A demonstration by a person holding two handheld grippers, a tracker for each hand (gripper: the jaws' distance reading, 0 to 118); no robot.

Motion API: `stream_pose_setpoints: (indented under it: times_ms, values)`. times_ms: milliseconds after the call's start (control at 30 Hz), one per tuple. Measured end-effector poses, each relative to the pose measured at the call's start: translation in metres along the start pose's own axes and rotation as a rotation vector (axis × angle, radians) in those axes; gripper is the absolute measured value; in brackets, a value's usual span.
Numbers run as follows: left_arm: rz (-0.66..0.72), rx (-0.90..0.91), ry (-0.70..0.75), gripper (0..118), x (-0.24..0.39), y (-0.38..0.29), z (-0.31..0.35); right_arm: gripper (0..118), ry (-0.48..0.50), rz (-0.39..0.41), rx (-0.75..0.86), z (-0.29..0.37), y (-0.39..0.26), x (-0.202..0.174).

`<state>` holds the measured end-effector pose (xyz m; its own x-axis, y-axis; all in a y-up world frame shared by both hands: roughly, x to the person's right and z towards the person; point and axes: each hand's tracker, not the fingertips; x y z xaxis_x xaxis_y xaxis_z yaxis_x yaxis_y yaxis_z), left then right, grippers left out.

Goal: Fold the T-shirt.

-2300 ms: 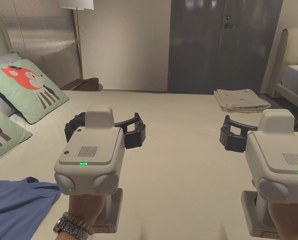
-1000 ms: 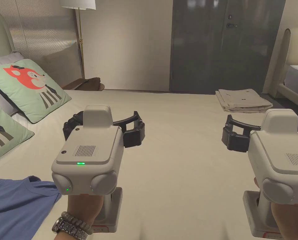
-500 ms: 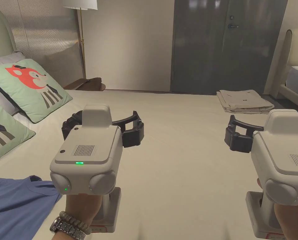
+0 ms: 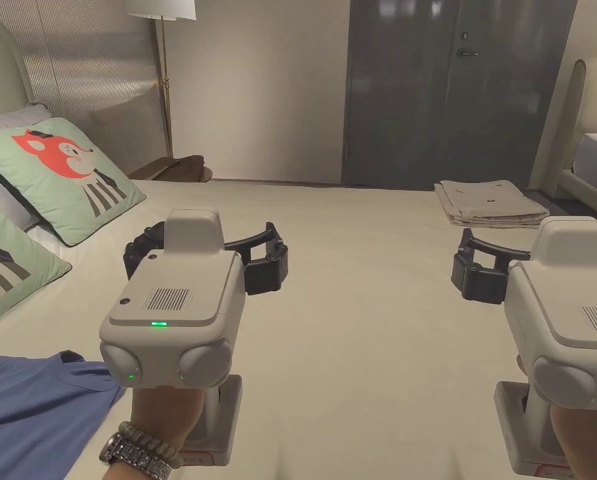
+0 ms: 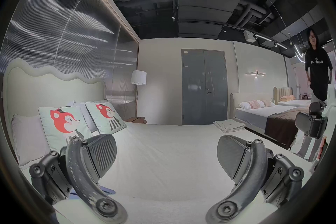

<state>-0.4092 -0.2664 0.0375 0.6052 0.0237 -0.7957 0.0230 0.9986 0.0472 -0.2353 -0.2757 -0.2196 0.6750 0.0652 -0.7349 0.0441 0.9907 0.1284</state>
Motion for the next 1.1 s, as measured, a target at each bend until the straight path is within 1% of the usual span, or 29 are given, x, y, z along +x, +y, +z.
stream_pose_setpoints:
  times_ms: [33, 67, 100, 133, 167, 200, 233, 267, 333, 433, 567, 700, 800, 933, 1033, 1100]
  values:
    - [0.001, -0.002, 0.0, 103, 0.0, 0.0, 0.0, 117, -0.002, 0.003, 0.003, 0.0, 0.0, 0.0]
    - [-0.001, -0.003, -0.005, 85, 0.0, 0.0, 0.0, 116, -0.008, 0.006, 0.003, 0.001, 0.0, 0.0]
    - [-0.007, -0.001, -0.011, 60, 0.0, 0.001, 0.001, 113, -0.01, 0.006, 0.005, 0.002, 0.001, 0.0]
    - [-0.015, 0.007, -0.005, 25, 0.001, 0.001, 0.002, 93, -0.009, 0.005, 0.008, 0.004, 0.002, -0.001]
    - [-0.027, 0.012, 0.026, 10, 0.003, 0.001, 0.001, 68, -0.007, 0.002, 0.013, 0.006, 0.002, -0.001]
    - [-0.032, 0.011, 0.047, 6, 0.004, 0.001, 0.0, 39, -0.008, 0.005, 0.012, 0.006, 0.003, -0.001]
    - [-0.024, 0.012, 0.047, 5, 0.003, 0.001, 0.0, 12, -0.025, 0.018, -0.001, 0.006, 0.005, -0.002]
    - [-0.007, 0.009, 0.036, 1, 0.001, 0.002, 0.0, 7, -0.04, 0.027, -0.01, 0.006, 0.007, -0.002]
    - [0.009, -0.009, 0.012, 0, -0.001, 0.004, -0.001, 0, -0.047, 0.018, -0.015, 0.006, 0.006, 0.002]
    - [-0.022, 0.0, 0.014, 0, 0.002, 0.002, 0.001, 0, -0.04, -0.013, -0.027, 0.007, 0.003, 0.009]
    - [-0.014, -0.003, 0.01, 0, 0.003, 0.004, 0.002, 0, -0.03, 0.008, -0.027, 0.007, 0.004, 0.007]
    - [0.002, -0.014, 0.042, 0, -0.016, 0.009, 0.006, 0, 0.028, 0.015, -0.018, 0.004, 0.008, -0.012]
    - [-0.02, -0.009, 0.121, 0, -0.045, 0.013, 0.017, 0, 0.102, -0.008, -0.009, -0.004, 0.01, -0.04]
    - [-0.048, -0.004, 0.28, 0, -0.1, 0.019, 0.041, 0, 0.235, -0.027, -0.012, -0.012, 0.011, -0.098]
    - [-0.056, -0.038, 0.358, 0, -0.137, 0.017, 0.06, 0, 0.329, -0.055, -0.029, -0.014, 0.009, -0.139]
    - [-0.059, -0.057, 0.391, 0, -0.153, 0.013, 0.07, 0, 0.364, -0.061, -0.037, -0.015, 0.007, -0.159]
